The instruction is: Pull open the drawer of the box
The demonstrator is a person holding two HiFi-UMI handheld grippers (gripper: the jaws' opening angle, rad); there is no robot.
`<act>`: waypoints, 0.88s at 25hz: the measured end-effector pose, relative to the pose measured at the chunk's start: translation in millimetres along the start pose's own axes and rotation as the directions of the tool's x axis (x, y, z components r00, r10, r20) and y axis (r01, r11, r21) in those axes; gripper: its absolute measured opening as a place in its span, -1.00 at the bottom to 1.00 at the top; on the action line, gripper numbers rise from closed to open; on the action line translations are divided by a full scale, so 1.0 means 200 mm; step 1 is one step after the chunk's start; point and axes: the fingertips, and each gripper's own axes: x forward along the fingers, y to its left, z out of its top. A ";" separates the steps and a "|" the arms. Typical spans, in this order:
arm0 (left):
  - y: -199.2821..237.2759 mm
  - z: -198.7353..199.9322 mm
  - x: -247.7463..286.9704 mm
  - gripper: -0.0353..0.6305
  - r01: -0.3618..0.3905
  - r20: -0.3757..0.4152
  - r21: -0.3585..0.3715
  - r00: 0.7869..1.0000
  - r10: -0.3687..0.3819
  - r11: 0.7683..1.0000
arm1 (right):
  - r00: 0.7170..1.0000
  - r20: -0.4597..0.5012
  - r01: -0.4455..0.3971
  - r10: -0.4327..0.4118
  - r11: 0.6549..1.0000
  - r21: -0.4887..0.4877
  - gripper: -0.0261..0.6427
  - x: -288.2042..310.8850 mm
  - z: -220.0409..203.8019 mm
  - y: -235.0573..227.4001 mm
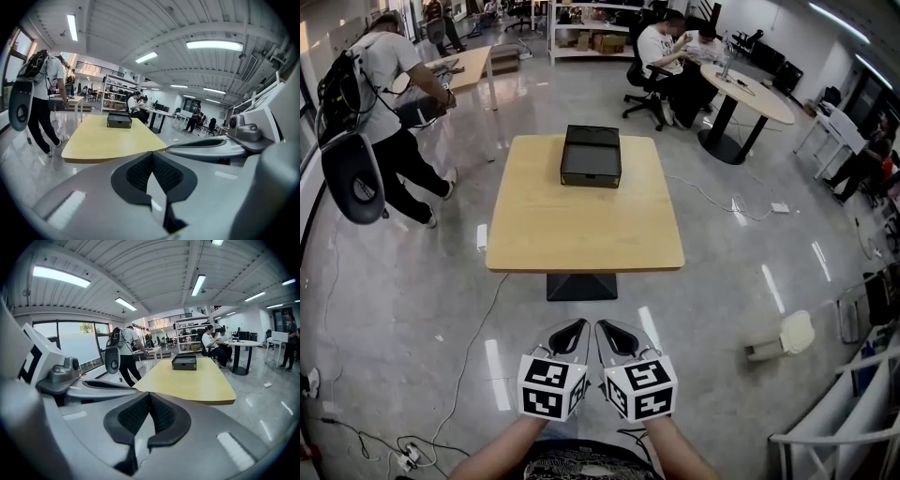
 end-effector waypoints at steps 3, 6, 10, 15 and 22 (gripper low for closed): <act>-0.01 0.00 0.01 -0.84 0.012 -0.004 -0.005 1.000 -0.012 1.000 | 1.000 -0.009 0.016 -0.016 1.000 0.005 -0.90 -0.02 -0.02 -0.02; -0.05 -0.01 0.04 -0.84 0.028 -0.004 -0.011 1.000 -0.028 1.000 | 0.999 -0.025 0.033 -0.033 0.999 0.004 -0.90 -0.05 -0.05 -0.06; -0.11 -0.02 0.10 -0.84 0.055 -0.001 -0.009 0.999 -0.055 0.998 | 0.998 -0.038 0.057 -0.057 0.998 0.000 -0.90 -0.07 -0.07 -0.14; -0.13 -0.02 0.14 -0.84 0.061 0.001 -0.002 0.998 -0.061 0.998 | 0.997 -0.043 0.066 -0.067 0.998 -0.014 -0.90 -0.06 -0.07 -0.19; -0.09 0.01 0.16 -0.84 0.052 0.015 0.005 0.999 -0.052 0.999 | 0.997 -0.039 0.060 -0.062 0.997 -0.052 -0.90 0.00 -0.04 -0.21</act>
